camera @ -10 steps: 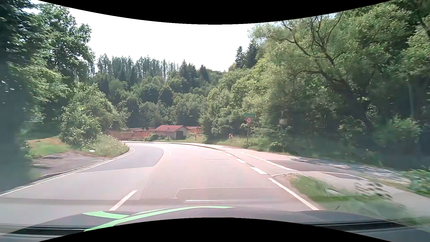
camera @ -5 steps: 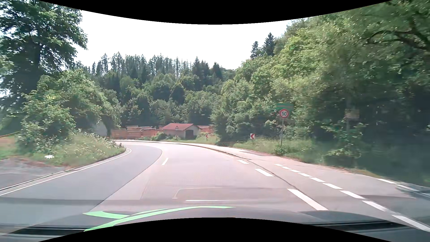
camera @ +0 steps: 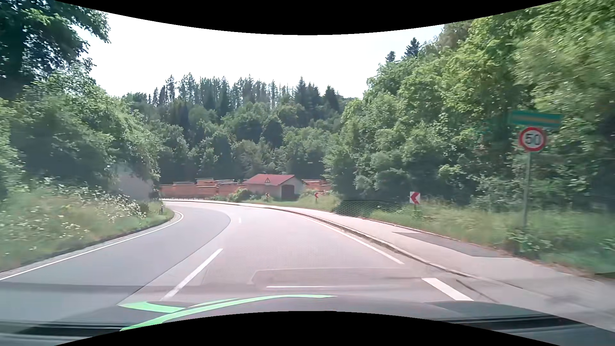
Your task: Follow the waypoints while adhering to traffic rules and regulations
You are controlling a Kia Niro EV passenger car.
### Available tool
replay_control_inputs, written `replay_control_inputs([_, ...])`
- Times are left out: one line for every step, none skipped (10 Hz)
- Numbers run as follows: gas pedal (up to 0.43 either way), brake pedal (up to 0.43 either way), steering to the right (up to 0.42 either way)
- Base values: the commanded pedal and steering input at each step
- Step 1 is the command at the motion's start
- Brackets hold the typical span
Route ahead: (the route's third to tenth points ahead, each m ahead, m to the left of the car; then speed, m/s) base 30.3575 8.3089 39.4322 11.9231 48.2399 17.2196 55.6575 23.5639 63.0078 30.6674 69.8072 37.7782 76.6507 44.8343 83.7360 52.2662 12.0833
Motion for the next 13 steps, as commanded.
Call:
replay_control_inputs([0.000, 0.171, -0.059])
replay_control_inputs([0.000, 0.165, -0.059])
replay_control_inputs([0.000, 0.159, -0.060])
replay_control_inputs([0.000, 0.152, -0.062])
replay_control_inputs([0.000, 0.152, -0.066])
replay_control_inputs([0.000, 0.146, -0.070])
replay_control_inputs([0.000, 0.146, -0.071])
replay_control_inputs([0.000, 0.140, -0.071])
replay_control_inputs([0.000, 0.134, -0.071])
replay_control_inputs([0.000, 0.128, -0.071])
replay_control_inputs([0.000, 0.128, -0.071])
replay_control_inputs([0.000, 0.128, -0.071])
replay_control_inputs([0.000, 0.122, -0.070])
